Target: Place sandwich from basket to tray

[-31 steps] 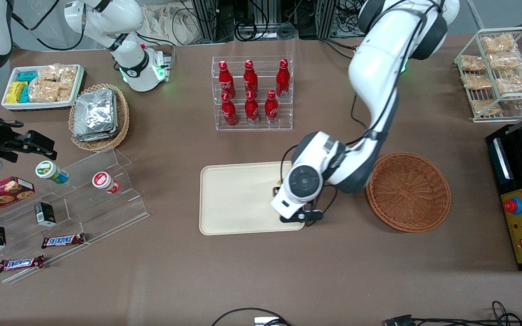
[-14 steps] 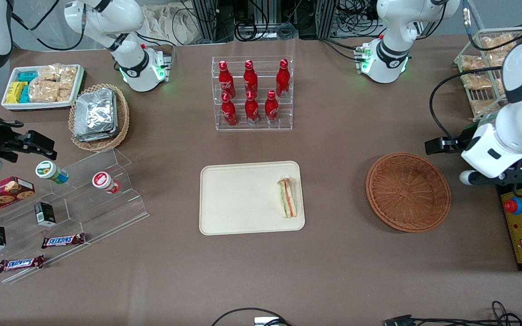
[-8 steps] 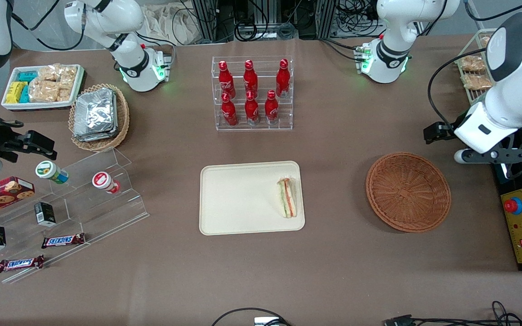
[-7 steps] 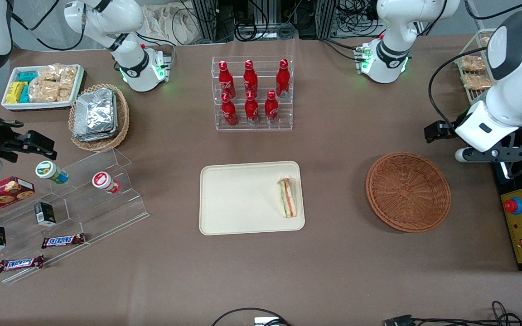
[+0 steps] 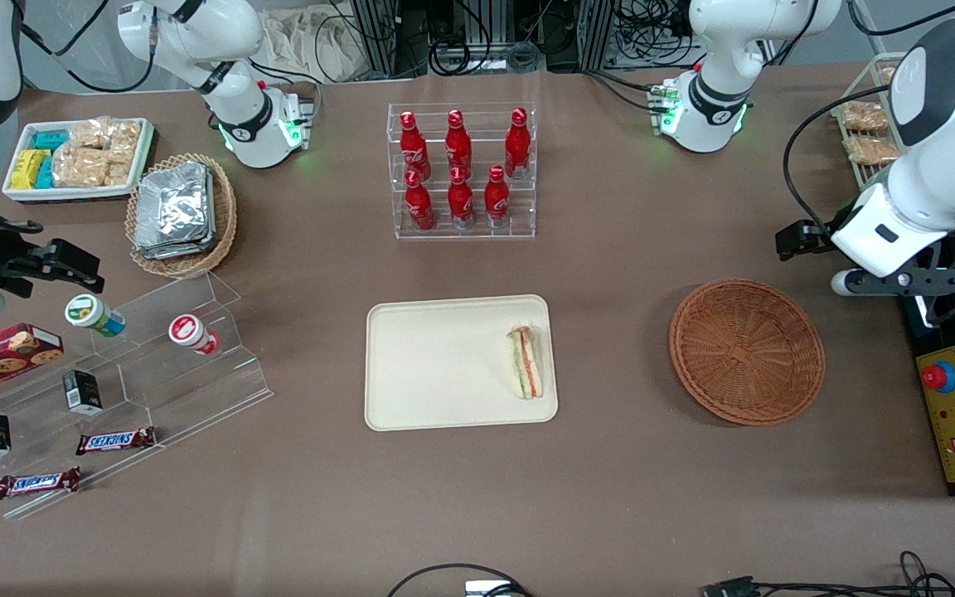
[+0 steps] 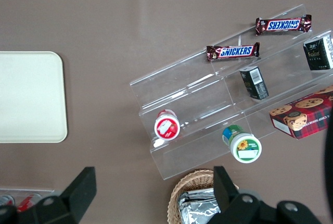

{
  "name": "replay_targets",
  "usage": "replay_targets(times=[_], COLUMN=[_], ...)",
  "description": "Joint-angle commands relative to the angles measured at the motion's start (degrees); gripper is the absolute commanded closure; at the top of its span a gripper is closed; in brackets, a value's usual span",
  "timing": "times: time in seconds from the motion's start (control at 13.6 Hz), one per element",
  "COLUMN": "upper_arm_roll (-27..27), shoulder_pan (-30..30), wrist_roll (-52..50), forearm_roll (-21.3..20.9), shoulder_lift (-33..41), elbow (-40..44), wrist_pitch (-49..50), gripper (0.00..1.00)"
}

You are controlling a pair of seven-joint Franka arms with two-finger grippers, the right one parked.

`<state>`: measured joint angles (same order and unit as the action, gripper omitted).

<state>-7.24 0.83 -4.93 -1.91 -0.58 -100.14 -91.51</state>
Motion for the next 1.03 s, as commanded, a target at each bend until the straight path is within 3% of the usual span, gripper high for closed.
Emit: replay_targets(times=[0.0, 0.95], upper_arm_roll=[-5.8, -5.7], shoulder_pan=[6.3, 6.6], wrist_roll=[0.3, 0.2], forearm_roll=[-0.5, 0.0], shoulder_lift=[1.5, 0.8], elbow=[-0.6, 0.2], wrist_pitch=[-0.6, -0.1], gripper=[0.00, 0.00])
